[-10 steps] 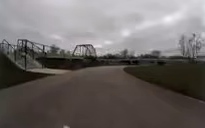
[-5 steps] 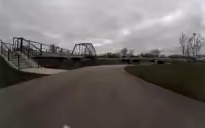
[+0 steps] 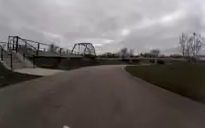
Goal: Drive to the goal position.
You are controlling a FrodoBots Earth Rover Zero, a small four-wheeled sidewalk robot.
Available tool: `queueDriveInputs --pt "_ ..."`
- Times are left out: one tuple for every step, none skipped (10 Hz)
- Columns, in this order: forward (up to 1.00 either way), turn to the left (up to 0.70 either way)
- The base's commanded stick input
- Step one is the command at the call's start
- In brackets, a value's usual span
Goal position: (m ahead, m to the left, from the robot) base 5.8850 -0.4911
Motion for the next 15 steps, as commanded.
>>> queueDriveInputs --pt "1.00 0.00" --pt "1.00 0.00" --pt "1.00 0.00" --pt "1.00 0.00" --pt "1.00 0.00" --pt "1.00 0.00" --pt "1.00 0.01" --pt "1.00 0.00" --pt "1.00 0.00" --pt "1.00 0.00" --pt "1.00 0.00" --pt "1.00 0.00" --pt "1.00 0.00" --pt "1.00 0.02" --pt "1.00 0.01"
